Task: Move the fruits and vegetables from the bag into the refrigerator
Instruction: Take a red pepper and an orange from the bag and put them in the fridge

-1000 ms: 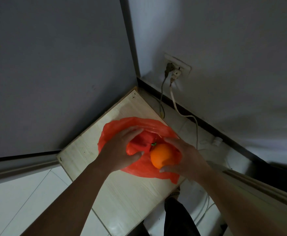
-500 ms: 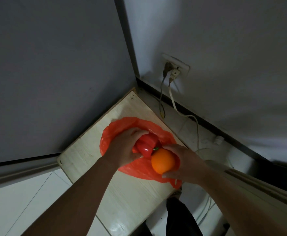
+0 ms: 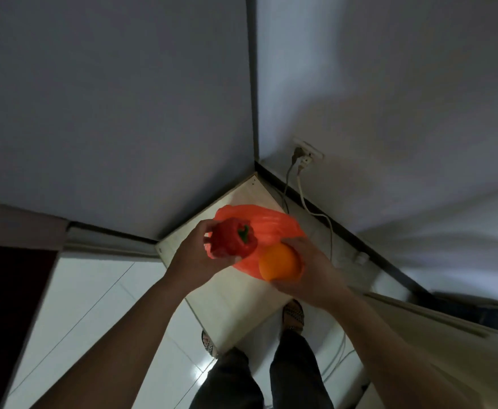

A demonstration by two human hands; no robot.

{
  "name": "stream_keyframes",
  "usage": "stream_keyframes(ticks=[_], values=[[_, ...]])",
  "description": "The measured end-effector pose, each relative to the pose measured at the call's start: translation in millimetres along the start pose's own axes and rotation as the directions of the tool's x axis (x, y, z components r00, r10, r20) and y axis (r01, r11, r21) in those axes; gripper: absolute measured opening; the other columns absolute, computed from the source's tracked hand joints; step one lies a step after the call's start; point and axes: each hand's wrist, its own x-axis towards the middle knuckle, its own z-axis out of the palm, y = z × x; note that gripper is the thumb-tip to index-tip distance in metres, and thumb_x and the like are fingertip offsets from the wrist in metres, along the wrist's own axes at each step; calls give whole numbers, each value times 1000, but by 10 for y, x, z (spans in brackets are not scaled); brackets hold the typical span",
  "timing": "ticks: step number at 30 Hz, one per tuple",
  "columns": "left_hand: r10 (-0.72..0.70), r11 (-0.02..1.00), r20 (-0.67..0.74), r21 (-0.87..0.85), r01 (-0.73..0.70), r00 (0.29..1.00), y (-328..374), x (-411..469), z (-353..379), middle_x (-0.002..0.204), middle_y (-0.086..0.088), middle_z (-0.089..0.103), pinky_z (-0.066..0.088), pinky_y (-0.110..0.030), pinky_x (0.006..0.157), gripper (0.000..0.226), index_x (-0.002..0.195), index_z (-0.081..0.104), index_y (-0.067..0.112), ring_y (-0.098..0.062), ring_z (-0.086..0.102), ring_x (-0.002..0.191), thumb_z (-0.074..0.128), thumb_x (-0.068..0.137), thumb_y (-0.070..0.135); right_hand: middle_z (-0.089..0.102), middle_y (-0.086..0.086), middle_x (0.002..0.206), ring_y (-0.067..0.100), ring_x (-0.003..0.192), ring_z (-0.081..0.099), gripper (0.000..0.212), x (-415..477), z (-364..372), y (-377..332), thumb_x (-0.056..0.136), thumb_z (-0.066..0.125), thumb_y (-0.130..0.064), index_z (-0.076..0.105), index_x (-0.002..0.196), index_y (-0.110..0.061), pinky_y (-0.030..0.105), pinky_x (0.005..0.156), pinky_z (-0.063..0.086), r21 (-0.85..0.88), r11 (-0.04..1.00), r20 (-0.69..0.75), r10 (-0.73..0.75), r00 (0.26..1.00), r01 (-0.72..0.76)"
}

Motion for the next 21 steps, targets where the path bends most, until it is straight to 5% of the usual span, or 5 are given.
stream_keyframes(ticks=[4,11,15,21], values=[[43,998,-19,-34,-44,999,231,-552,-275,111,29,48,46,-20,77,72,109,43,44,5,51,100,86,52,43,23,-10,141,8,114,33,86,-337,-62,-540,66,80,-43,30,136,-35,24,87,35,9,1000,-49,-8,999,8],[37,995,-116,-83,-47,993,367,-1272,-536,116,23,45,43,-13,74,85,133,33,43,7,50,99,82,64,34,25,-22,126,6,112,36,91,-791,-29,-1101,65,82,-38,23,135,-41,22,83,41,110,993,-81,-33,996,41],[25,994,-235,-95,-49,972,477,-1664,-645,116,26,45,44,-12,72,73,120,38,53,-1,52,101,81,64,36,30,-24,119,4,106,41,85,-821,-35,-1331,64,83,-35,28,128,-42,12,71,37,117,985,54,-138,989,131],[-130,980,-520,-198,29,844,435,-2266,-481,118,18,48,49,-13,69,74,122,40,39,-8,56,100,79,60,45,41,-21,127,1,111,46,75,-550,-74,-1603,61,82,-42,40,123,-40,17,81,41,25,916,295,-390,872,401]])
